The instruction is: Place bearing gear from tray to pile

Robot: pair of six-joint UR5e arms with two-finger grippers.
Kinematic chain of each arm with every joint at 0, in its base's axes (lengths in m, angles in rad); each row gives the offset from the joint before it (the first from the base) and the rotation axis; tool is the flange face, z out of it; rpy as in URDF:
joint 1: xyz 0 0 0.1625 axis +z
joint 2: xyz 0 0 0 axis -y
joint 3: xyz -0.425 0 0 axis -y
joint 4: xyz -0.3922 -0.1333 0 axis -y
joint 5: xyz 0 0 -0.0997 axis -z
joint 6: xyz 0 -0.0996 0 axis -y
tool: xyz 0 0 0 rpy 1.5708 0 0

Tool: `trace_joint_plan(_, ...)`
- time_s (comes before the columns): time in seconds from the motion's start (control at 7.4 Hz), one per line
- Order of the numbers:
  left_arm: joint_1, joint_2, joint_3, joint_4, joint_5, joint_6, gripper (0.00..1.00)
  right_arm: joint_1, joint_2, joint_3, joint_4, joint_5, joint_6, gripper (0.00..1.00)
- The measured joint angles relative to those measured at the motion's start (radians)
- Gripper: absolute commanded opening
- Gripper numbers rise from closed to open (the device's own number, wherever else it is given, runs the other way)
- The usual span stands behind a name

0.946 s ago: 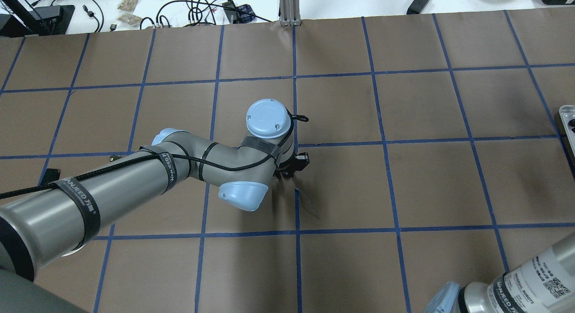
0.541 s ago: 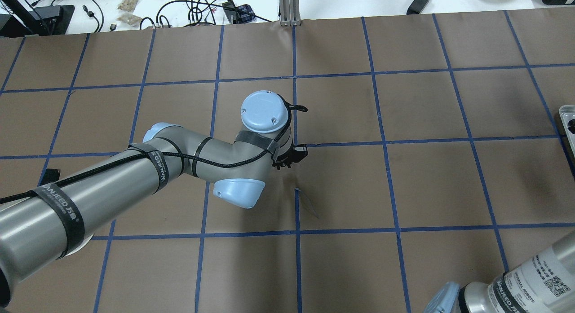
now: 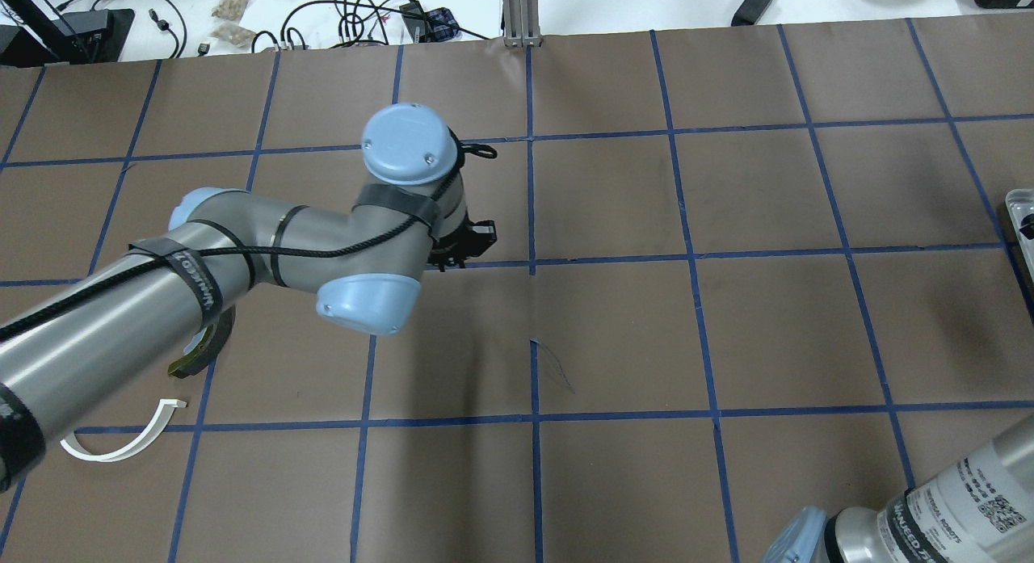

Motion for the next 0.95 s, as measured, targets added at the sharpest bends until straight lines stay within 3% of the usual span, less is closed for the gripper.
trace_joint_plan(0.54,0.422,0.078,-0.01,-0.179,0.067,0.604,0.0,0.003,0.001,0.0,0.003,0.001,0.006,0.67)
trace_joint_plan(0.95,0.735,0.062,-0.042,-0.155,0.076,1.012,0.0,0.006,0.001,0.0,0.003,0.002,0.01,0.59)
